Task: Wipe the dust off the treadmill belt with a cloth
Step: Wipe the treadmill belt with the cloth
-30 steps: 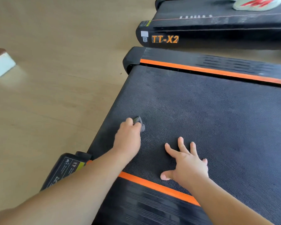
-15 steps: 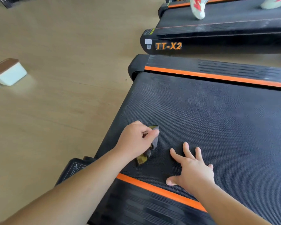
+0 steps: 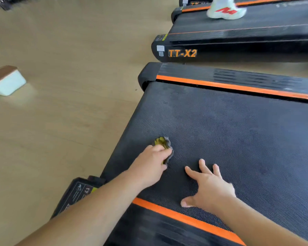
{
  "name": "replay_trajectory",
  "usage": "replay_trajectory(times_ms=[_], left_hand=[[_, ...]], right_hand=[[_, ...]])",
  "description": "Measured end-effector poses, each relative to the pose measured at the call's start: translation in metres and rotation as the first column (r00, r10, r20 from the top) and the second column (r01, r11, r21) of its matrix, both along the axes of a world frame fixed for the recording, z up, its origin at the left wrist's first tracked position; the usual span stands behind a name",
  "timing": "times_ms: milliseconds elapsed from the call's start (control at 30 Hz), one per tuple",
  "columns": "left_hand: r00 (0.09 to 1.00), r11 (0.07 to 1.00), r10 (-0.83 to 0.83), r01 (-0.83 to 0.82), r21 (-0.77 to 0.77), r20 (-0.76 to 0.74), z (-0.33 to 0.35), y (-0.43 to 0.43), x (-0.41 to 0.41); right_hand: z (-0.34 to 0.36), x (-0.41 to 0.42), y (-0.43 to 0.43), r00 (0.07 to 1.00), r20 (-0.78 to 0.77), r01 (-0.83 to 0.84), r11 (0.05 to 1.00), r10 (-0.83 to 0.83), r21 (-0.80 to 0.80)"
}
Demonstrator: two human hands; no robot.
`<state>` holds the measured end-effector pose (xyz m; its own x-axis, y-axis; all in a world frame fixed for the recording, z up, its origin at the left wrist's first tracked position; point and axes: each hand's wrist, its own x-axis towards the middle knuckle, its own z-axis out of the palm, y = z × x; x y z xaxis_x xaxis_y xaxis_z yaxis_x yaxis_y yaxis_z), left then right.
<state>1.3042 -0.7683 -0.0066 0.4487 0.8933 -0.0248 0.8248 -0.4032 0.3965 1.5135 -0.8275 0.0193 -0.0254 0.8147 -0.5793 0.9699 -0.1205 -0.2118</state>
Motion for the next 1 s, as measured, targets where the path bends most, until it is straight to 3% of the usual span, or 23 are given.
replay_trajectory(times_ms=[100, 167, 233, 300, 367, 433, 533, 567, 600, 700, 767, 800, 867, 933, 967, 1000], left_hand=[[0.995, 0.992, -0.068, 0.075, 0.1, -0.07, -0.006, 0.007, -0.005], [0.991, 0.984, -0.109, 0.119, 0.131, -0.075, -0.011, 0.024, -0.016], [0.994, 0.986, 0.003, 0.016, 0.167, -0.11, -0.018, 0.047, -0.039], [0.977, 0.954, 0.21, -0.199, 0.223, -0.03, -0.025, 0.067, -0.06], [0.956, 0.928, 0.29, -0.271, 0.257, -0.039, -0.028, 0.064, -0.055], [0.98, 0.951, 0.183, -0.157, 0.268, -0.077, -0.027, 0.046, -0.028], [0.975, 0.972, -0.204, 0.213, 0.099, -0.092, -0.019, 0.027, -0.012], [0.949, 0.944, -0.284, 0.302, 0.134, -0.138, -0.022, 0.039, -0.022], [0.952, 0.945, -0.261, 0.286, 0.157, -0.162, -0.023, 0.054, -0.032], [0.974, 0.954, 0.202, -0.173, 0.244, -0.098, -0.032, 0.099, -0.059], [0.958, 0.936, 0.265, -0.229, 0.269, -0.107, -0.038, 0.093, -0.044], [0.976, 0.956, 0.191, -0.161, 0.246, -0.104, -0.039, 0.081, -0.034], [0.993, 0.982, -0.109, 0.115, 0.149, -0.045, -0.029, 0.054, -0.025], [0.933, 0.924, -0.345, 0.356, 0.137, -0.103, -0.02, 0.062, -0.042], [0.926, 0.913, -0.353, 0.372, 0.165, -0.133, -0.02, 0.076, -0.053], [0.957, 0.943, -0.252, 0.276, 0.188, -0.142, -0.022, 0.093, -0.061]], right_hand=[[0.007, 0.011, 0.026, 0.999, 0.031, 0.015, 0.972, -0.023, 0.233], [-0.001, 0.015, 0.048, 0.999, -0.031, 0.045, 0.925, -0.036, 0.376], [-0.018, 0.014, 0.069, 0.998, -0.069, 0.039, 0.909, -0.012, 0.415], [-0.038, 0.016, 0.08, 1.0, -0.017, -0.01, 0.905, 0.019, 0.424], [-0.058, 0.018, 0.08, 0.999, 0.029, -0.033, 0.877, 0.022, 0.479], [-0.073, 0.019, 0.075, 0.999, 0.047, -0.042, 0.818, 0.018, 0.574], [-0.086, 0.02, 0.071, 0.999, 0.052, -0.043, 0.763, 0.013, 0.645], [-0.086, 0.021, 0.072, 0.998, 0.058, -0.046, 0.753, 0.01, 0.656], [-0.087, 0.022, 0.073, 0.998, 0.068, -0.054, 0.749, 0.013, 0.66], [-0.087, 0.021, 0.073, 0.996, 0.089, -0.065, 0.757, 0.008, 0.65], [-0.088, 0.021, 0.072, 0.996, 0.092, -0.062, 0.755, 0.002, 0.653], [-0.089, 0.021, 0.073, 0.996, 0.093, -0.064, 0.754, 0.005, 0.653], [-0.089, 0.021, 0.074, 0.996, 0.092, -0.063, 0.742, 0.002, 0.668], [-0.091, 0.02, 0.073, 0.997, 0.076, -0.053, 0.714, 0.0, 0.698], [-0.091, 0.02, 0.073, 0.998, 0.065, -0.046, 0.703, -0.001, 0.709], [-0.091, 0.02, 0.073, 0.999, 0.054, -0.038, 0.697, -0.001, 0.716]])
